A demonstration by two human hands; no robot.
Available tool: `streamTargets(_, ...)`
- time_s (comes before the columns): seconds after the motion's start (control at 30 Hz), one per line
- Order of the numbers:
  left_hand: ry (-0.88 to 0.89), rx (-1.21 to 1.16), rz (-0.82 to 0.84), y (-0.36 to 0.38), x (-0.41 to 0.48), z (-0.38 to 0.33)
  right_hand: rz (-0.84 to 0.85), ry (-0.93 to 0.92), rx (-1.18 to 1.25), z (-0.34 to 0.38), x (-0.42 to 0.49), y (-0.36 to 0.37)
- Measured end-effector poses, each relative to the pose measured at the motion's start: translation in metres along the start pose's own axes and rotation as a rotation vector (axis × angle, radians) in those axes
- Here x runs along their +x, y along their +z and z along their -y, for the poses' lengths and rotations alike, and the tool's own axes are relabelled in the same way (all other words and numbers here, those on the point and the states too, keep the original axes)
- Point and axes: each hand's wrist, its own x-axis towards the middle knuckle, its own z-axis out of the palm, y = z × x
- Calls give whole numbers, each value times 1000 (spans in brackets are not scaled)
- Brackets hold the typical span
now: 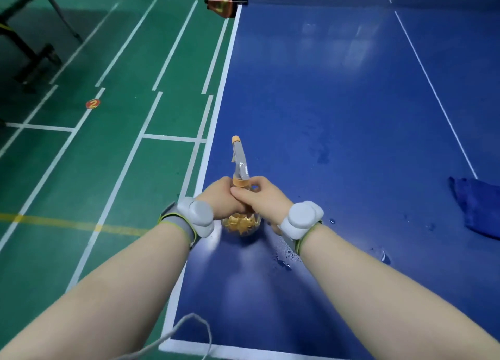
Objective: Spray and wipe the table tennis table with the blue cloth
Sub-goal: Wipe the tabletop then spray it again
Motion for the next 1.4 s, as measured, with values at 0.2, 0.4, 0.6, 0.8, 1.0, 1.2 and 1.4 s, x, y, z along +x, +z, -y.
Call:
streamTargets(0.2, 28, -73, -84, -27, 41, 7, -111, -75, 7, 21, 37, 9)
streamTargets(0.4, 32, -220, -153, -40, 78, 15, -178, -110, 62, 40, 66, 12)
streamTargets(0.6, 46, -219, -197, -50, 101, 24, -203, -98, 56, 49, 88, 18)
streamTargets(0.8, 44, -209, -221, -51, 113, 28, -178, -108, -24, 54, 90, 10)
streamTargets(1.0, -63, -157, -329, -40, 110, 22, -154, -123, -56, 47, 78, -1)
streamTargets(1.2, -386, -177, -497, -12, 103, 4, -135, -84, -98, 29, 65, -23)
streamTargets(1.4, -554, 11, -373, 16, 90, -18, -147, -43, -121, 3, 48, -68)
